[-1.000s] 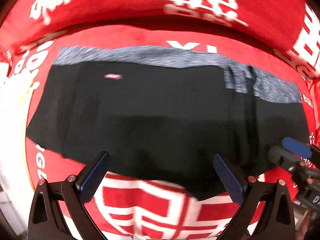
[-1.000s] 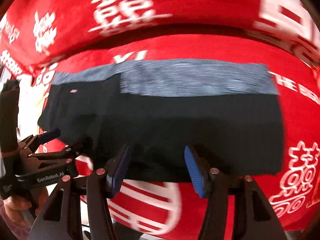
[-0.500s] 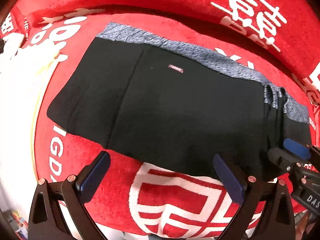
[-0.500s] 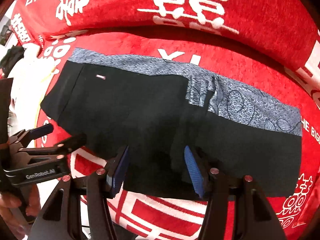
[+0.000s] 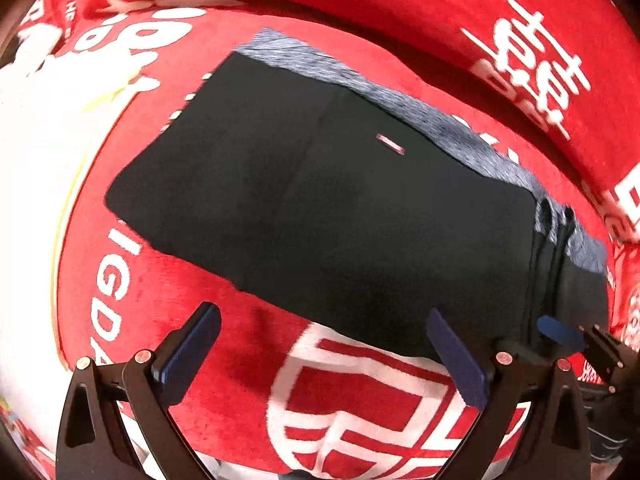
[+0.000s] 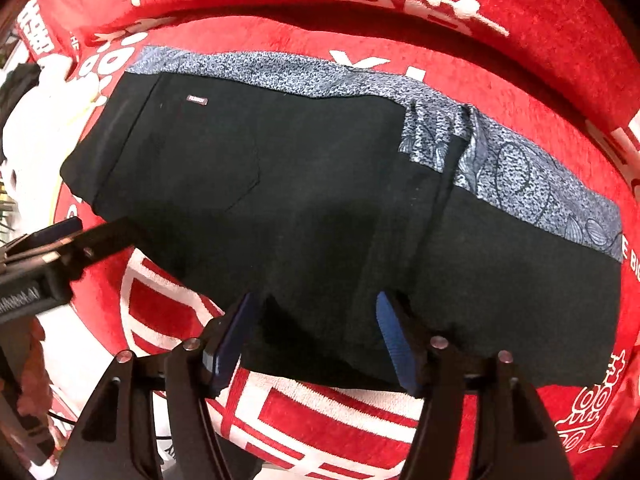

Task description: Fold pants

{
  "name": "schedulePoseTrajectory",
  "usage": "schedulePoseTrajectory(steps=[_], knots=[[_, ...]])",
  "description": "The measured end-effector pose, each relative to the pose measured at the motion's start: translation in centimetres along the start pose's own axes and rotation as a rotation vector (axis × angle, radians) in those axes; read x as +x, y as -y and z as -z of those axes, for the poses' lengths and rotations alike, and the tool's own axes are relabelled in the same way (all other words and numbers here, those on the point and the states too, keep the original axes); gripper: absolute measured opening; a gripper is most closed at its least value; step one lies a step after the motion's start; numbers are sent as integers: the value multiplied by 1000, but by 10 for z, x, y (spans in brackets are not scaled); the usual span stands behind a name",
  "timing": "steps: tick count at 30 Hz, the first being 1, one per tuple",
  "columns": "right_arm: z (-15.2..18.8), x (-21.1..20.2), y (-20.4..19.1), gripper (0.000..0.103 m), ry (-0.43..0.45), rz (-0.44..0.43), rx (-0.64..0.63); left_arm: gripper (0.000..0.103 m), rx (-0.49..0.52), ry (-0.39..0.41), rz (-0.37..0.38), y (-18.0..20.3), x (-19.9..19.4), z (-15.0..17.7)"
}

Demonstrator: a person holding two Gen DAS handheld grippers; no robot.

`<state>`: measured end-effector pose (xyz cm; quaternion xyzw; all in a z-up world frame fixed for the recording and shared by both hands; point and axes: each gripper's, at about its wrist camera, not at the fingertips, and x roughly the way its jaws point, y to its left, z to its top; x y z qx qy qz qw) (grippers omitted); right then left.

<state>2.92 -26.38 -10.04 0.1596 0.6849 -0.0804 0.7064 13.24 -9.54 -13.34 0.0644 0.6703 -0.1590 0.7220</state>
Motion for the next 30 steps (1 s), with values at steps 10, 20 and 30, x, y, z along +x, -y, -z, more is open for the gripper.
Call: schedulePoseTrajectory(steps=[10,20,30], knots=[[-3,4,-7,75,-17,18,-9,103,-26,25,19,-15,-5,-5],[-8,12,-18,81,-32,50,-37,103,-111,57,134,-44,-9,-8],[-14,21,-23,89,-46,57,-68,103,-232,114,381,-94,-1,-7]])
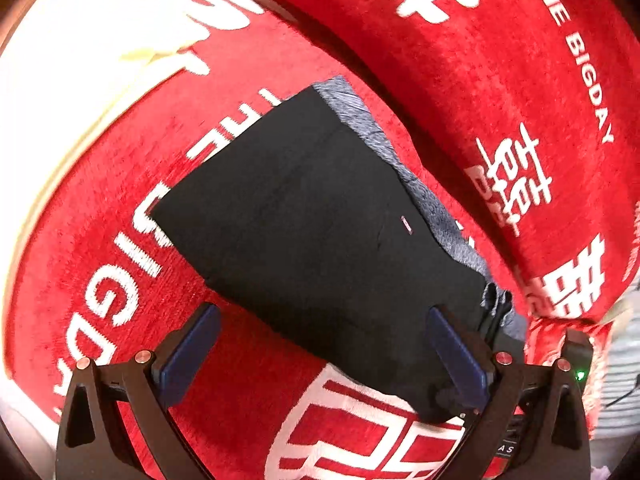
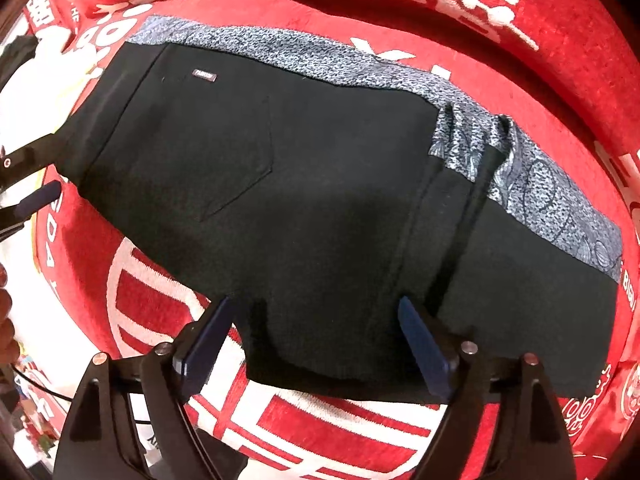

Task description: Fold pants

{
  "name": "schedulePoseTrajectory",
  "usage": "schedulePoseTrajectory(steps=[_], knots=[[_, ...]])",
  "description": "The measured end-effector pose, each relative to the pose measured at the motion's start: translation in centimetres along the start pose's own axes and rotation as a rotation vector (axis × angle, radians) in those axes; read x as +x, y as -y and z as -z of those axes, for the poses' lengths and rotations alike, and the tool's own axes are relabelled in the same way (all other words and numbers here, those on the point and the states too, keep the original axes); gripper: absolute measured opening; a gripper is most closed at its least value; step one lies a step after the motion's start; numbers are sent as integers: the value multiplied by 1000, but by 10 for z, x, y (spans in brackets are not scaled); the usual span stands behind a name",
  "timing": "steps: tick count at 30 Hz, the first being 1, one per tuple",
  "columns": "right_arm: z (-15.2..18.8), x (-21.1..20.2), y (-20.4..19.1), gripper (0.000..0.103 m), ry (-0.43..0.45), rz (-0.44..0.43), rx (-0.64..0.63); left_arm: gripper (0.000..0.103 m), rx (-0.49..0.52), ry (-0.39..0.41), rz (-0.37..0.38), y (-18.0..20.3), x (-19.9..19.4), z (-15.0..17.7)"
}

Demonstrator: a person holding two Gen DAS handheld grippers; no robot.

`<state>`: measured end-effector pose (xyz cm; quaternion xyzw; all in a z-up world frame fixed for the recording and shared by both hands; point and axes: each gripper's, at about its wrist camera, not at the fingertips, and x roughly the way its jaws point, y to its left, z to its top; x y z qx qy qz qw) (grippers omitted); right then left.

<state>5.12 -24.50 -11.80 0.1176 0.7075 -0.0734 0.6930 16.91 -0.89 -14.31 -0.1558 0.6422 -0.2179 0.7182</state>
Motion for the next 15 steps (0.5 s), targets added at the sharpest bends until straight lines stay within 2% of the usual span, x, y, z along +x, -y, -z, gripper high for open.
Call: schedulePoseTrajectory(steps=[6,10,15], knots=[[-1,7,-7,91,1,6,-20,103,-97,13,149,-23,13,0],[-1,12,-15,91,-2,14,-27,103,-104,34,247,-25,16,-3],[0,15,-13,92,7,0,-8,103,-101,44,265,-13,25,-11]])
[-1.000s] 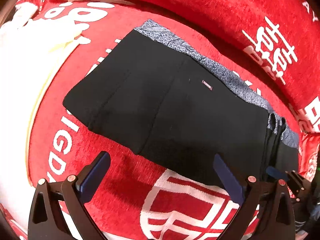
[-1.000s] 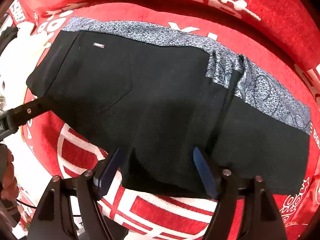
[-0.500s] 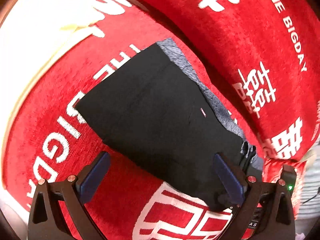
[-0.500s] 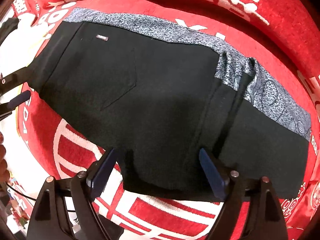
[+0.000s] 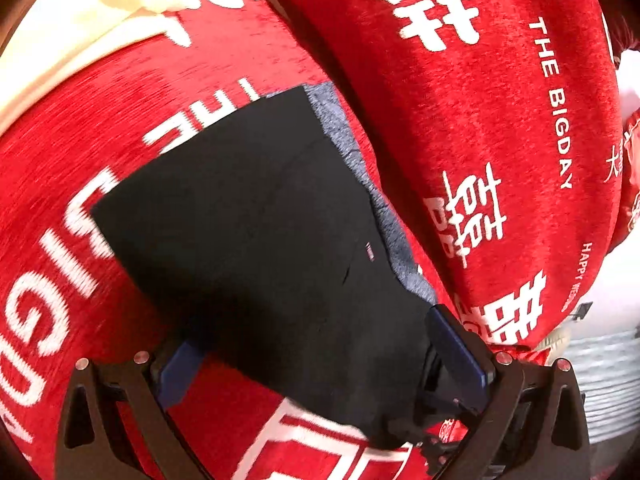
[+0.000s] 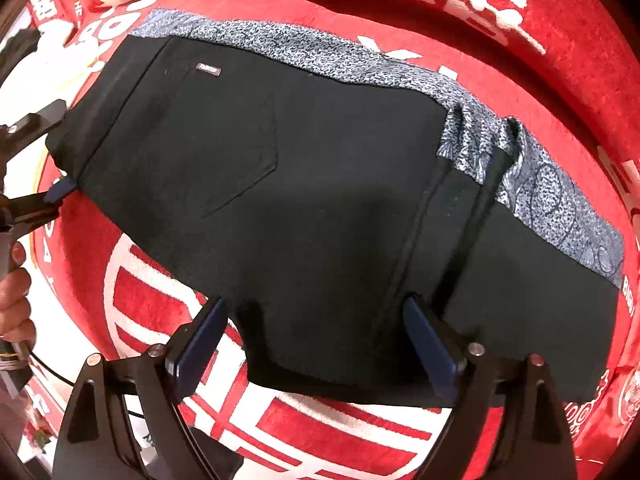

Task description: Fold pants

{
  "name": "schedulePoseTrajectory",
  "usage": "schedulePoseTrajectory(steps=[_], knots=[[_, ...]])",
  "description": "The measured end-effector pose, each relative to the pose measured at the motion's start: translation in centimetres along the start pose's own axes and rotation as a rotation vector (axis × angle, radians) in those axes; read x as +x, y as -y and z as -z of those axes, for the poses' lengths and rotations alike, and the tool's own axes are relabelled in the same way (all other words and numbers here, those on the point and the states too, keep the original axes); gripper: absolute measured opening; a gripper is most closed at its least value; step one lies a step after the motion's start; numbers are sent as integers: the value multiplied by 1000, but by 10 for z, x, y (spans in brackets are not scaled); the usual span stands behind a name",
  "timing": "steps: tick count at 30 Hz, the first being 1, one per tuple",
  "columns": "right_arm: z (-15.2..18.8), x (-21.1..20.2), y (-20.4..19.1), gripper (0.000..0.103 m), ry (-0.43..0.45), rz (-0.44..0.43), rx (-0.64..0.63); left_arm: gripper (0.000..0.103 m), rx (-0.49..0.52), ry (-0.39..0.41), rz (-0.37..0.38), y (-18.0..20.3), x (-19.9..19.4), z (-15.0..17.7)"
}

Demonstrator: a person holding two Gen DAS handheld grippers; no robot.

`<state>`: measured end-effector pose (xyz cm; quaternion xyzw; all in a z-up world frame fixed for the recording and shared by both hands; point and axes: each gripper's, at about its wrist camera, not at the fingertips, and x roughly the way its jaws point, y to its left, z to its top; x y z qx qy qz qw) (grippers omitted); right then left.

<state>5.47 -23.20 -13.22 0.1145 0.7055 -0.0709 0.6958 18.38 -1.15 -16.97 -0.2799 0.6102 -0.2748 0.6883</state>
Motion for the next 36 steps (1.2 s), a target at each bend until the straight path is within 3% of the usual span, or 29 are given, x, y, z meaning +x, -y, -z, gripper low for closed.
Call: schedulePoseTrajectory(steps=[3,6,9,12,14,15,17,22,24,30,36], knots=[[1,-1,6,92,1,-6,-1,103,16,28,38,10,-4,-5],[0,-1,11,92,2,-1,-13,103,34,-1,-56,7,11,-9],[0,0,11,92,-4,6,-21,102,19,20,-81,12,11,-11],[-2,-5,10,92,-11,-7,-31,76,26,33,-186,17,10,-10],[-6,-18,13,92,0,-53,-19,39,58,31,-275,20,8,-11],[-9,-27,15,92,14,-76,-13,36,80,26,-319,22,9,-12],[-19,-50,22,92,59,-120,8,36,152,35,-374,33,10,-9],[-72,-83,29,92,69,-278,61,36,674,127,-679,98,34,36],[-100,-87,15,92,39,-339,41,36,806,132,-746,108,44,50],[-176,-79,-60,94,-88,-420,-115,36,902,130,-784,110,50,55],[-209,-44,-132,95,-255,-420,-204,36,932,129,-794,111,47,59]])
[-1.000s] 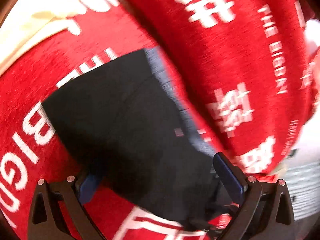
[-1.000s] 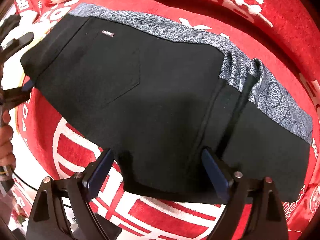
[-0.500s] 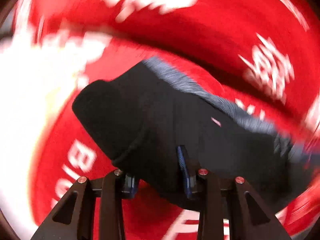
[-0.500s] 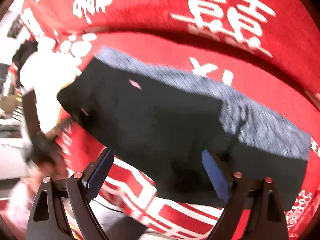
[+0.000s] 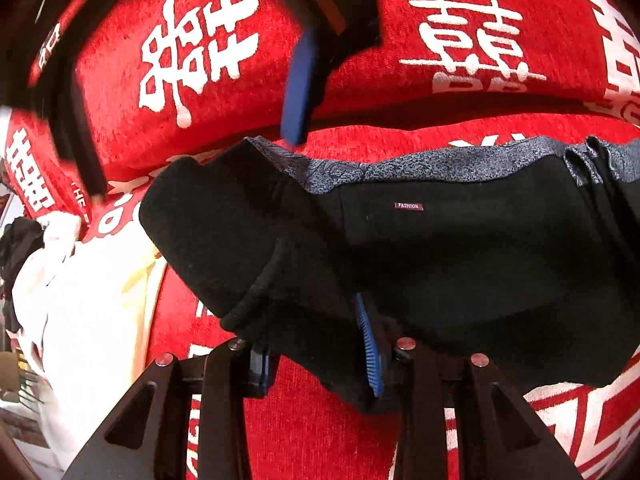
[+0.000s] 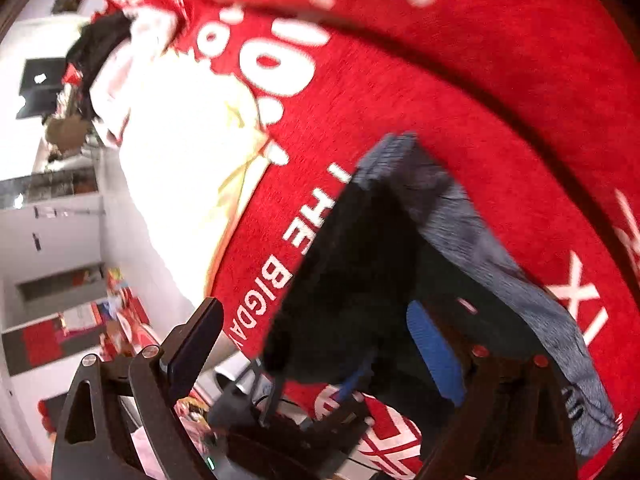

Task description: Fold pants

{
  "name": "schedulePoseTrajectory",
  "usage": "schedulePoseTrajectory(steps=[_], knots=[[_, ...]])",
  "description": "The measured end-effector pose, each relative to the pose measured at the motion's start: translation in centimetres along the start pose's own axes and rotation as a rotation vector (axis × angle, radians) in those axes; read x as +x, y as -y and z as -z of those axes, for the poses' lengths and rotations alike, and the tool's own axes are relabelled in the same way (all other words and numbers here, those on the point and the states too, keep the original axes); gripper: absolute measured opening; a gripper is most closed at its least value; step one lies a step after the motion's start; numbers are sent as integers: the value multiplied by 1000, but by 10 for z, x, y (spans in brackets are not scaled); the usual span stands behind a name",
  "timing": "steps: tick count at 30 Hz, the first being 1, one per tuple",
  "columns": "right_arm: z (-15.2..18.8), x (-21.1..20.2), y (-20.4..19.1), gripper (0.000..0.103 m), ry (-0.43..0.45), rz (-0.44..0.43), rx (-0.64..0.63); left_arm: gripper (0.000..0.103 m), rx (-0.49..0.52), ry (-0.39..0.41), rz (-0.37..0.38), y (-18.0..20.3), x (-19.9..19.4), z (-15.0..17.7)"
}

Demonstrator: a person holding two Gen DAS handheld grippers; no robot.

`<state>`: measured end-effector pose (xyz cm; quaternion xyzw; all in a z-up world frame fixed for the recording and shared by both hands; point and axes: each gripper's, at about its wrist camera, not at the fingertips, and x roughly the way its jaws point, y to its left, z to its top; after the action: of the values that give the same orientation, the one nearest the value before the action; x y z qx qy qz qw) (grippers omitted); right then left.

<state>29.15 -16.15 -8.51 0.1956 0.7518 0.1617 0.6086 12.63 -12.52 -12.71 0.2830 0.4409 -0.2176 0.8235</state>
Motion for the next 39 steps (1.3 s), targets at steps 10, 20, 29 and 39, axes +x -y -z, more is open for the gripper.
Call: schedulePoseTrajectory(steps=[10,20,29,39], knots=[[-9,54,-5,45,-163,134,-60,36,-20,-18,7,3,-1,0],[55,-19,29,22,90,-60,-51,36,11,78,52,27,-61,-26],[174,-115,103,22,381,-313,51,36,108,212,159,101,-141,-70],[327,-167,240,24,596,-415,269,36,354,208,294,255,-169,-79]])
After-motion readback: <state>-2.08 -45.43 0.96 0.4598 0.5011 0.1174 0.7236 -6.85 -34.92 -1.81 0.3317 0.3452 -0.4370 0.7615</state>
